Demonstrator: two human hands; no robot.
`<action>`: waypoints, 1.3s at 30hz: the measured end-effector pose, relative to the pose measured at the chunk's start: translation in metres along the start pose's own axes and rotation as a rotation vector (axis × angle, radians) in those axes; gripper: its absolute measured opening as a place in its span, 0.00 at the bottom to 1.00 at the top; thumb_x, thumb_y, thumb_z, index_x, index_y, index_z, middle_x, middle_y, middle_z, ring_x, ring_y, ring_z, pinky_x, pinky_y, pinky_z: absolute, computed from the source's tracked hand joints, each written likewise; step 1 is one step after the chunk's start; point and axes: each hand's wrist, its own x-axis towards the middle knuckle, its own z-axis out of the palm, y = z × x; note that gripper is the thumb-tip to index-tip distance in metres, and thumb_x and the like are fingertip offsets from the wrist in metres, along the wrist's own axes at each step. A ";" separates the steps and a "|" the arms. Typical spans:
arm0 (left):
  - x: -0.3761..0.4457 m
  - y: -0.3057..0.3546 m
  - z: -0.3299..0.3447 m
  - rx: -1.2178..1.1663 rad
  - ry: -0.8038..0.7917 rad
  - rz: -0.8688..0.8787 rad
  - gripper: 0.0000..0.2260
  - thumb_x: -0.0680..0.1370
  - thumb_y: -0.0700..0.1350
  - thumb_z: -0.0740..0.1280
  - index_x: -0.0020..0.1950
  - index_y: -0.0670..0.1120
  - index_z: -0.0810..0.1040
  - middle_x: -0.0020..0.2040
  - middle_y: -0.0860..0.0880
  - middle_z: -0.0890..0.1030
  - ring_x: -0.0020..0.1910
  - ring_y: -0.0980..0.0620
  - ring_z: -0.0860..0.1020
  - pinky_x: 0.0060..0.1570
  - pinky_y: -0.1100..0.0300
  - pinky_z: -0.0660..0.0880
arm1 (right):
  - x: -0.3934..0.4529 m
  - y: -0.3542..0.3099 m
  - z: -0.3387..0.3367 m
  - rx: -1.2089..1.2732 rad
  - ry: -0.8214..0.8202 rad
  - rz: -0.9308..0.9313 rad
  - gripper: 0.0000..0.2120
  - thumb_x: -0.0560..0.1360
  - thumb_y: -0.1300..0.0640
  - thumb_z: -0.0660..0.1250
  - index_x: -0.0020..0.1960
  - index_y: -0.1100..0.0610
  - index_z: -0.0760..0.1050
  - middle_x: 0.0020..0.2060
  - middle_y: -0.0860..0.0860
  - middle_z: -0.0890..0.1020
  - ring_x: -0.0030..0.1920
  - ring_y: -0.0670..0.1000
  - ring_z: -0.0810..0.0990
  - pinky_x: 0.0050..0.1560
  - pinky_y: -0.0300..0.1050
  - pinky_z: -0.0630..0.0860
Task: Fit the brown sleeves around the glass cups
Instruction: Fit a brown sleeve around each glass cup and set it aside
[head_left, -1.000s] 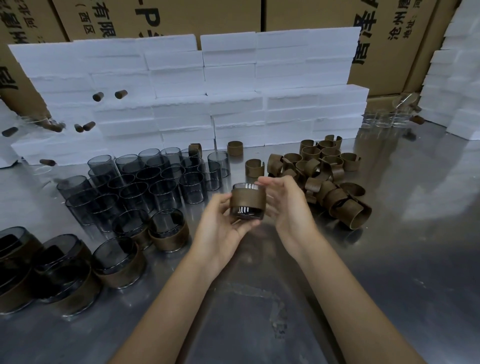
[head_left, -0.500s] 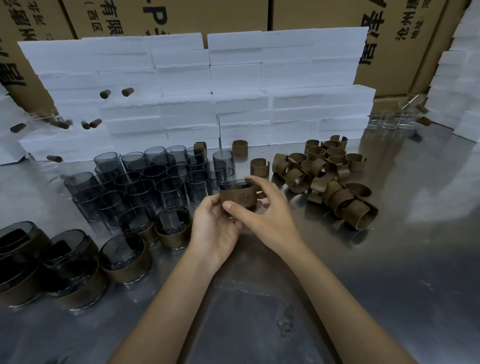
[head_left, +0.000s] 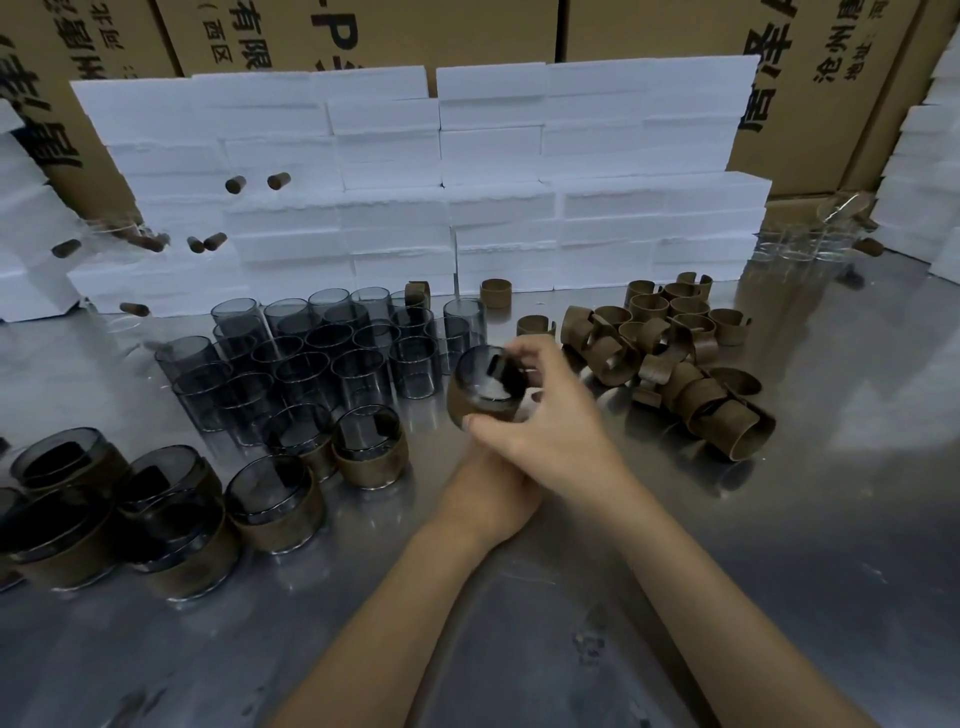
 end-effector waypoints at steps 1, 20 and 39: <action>0.000 -0.002 0.002 0.042 -0.052 -0.081 0.24 0.82 0.41 0.66 0.78 0.43 0.67 0.74 0.44 0.73 0.73 0.45 0.72 0.71 0.55 0.69 | 0.003 -0.004 0.004 -0.092 -0.063 -0.007 0.28 0.64 0.48 0.79 0.58 0.41 0.69 0.48 0.32 0.78 0.55 0.34 0.76 0.52 0.29 0.69; 0.011 0.000 -0.001 0.230 -0.001 -0.149 0.25 0.80 0.25 0.43 0.77 0.35 0.55 0.78 0.38 0.64 0.73 0.46 0.66 0.71 0.63 0.64 | 0.044 -0.034 0.049 -0.336 -0.412 0.123 0.26 0.74 0.32 0.69 0.65 0.46 0.75 0.62 0.46 0.79 0.66 0.52 0.75 0.70 0.56 0.68; 0.017 -0.009 -0.011 -0.043 0.003 0.153 0.13 0.82 0.42 0.63 0.65 0.43 0.79 0.68 0.44 0.75 0.67 0.46 0.72 0.66 0.50 0.71 | 0.085 0.020 0.026 -0.295 -0.200 0.093 0.10 0.77 0.52 0.72 0.45 0.54 0.72 0.39 0.45 0.75 0.44 0.50 0.74 0.41 0.44 0.68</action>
